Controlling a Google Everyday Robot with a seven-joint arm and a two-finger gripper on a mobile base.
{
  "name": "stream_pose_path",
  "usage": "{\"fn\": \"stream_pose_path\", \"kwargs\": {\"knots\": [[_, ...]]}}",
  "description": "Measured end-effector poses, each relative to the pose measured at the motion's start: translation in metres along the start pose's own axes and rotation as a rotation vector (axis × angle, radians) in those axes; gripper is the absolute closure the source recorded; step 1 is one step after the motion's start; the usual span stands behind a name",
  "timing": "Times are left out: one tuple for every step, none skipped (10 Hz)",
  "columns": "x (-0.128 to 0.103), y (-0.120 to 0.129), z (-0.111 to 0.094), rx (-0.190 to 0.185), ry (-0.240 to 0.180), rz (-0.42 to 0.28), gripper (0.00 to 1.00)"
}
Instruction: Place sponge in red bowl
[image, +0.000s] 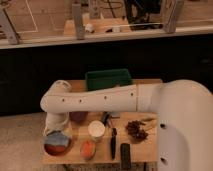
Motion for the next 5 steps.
{"fn": "stream_pose_path", "kwargs": {"knots": [[0.005,-0.004,0.004,-0.004,-0.001,-0.002,0.20],[0.007,-0.005,0.011,-0.010,-0.001,-0.006,0.20],[0.009,-0.004,0.017,-0.014,-0.001,-0.004,0.20],[0.011,-0.003,0.021,-0.017,-0.002,-0.003,0.20],[0.012,-0.002,0.024,-0.020,-0.002,-0.002,0.20]]}}
